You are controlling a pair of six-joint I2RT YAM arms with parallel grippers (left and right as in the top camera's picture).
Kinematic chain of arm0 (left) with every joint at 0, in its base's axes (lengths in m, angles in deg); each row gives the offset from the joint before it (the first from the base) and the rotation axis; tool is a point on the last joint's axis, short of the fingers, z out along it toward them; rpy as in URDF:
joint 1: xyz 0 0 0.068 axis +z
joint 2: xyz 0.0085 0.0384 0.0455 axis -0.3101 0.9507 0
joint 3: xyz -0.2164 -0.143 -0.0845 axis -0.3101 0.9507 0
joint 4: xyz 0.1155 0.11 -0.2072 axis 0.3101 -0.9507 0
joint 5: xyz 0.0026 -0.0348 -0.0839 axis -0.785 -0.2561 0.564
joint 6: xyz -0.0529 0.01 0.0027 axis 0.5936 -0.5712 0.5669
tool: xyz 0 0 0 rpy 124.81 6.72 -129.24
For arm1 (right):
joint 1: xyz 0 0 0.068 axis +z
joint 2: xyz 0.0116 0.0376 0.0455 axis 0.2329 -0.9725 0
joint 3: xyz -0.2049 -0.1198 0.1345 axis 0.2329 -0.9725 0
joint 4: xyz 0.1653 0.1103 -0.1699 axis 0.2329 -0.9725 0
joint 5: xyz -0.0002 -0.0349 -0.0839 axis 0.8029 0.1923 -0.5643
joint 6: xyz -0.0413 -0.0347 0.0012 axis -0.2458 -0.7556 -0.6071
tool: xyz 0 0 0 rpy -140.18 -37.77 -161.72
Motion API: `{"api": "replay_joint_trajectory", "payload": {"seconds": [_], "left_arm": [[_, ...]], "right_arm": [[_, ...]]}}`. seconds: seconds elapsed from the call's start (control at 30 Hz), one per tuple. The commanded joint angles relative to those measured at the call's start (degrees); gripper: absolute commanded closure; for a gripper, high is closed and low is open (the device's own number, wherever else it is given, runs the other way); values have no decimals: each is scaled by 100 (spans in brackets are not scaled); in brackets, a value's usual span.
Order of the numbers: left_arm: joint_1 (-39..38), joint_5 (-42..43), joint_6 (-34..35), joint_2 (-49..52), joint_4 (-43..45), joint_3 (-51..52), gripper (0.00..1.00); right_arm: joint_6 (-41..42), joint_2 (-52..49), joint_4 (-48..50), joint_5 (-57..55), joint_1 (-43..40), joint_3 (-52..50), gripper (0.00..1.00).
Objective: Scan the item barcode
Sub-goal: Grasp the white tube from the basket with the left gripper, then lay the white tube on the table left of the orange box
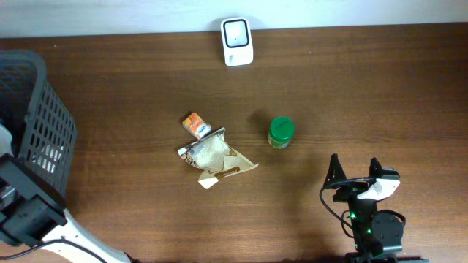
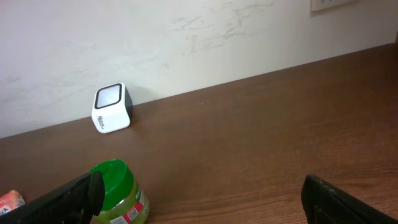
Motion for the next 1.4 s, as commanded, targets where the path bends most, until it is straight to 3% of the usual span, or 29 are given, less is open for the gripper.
{"api": "replay_joint_trajectory", "payload": {"seconds": [0.0,0.07,0.1,0.2,0.37,0.67,0.83,0.97,1.1,1.23,1.37], "left_arm": [[-17,-17,-131,-55,155,343,46],[-17,-15,-131,-55,173,396,65],[-17,-13,-131,-57,166,396,79],[-17,-11,-131,-74,85,374,100],[-17,-11,-131,-713,-20,125,100],[-74,901,-127,-3565,201,-105,100],[-1342,901,-151,-4505,195,-105,100],[-3316,820,-411,-4186,-678,-74,100],[-4433,168,-409,-3032,-2129,-66,100],[-4780,-184,-387,-1871,-2612,129,100],[-4782,-166,-251,-1294,-1698,918,100]], "right_arm": [[22,37,-7,-9,46,-52,2],[22,37,-7,-9,46,-52,2],[22,37,-7,-9,46,-52,2],[22,37,-7,-9,46,-52,1],[22,37,-7,-9,46,-52,2],[22,37,-7,-9,46,-52,2],[22,37,-7,-9,46,-52,2],[22,37,-7,-9,46,-52,2],[22,37,-7,-9,46,-52,2],[22,37,-7,-9,46,-52,2],[22,37,-7,-9,46,-52,2]]}}
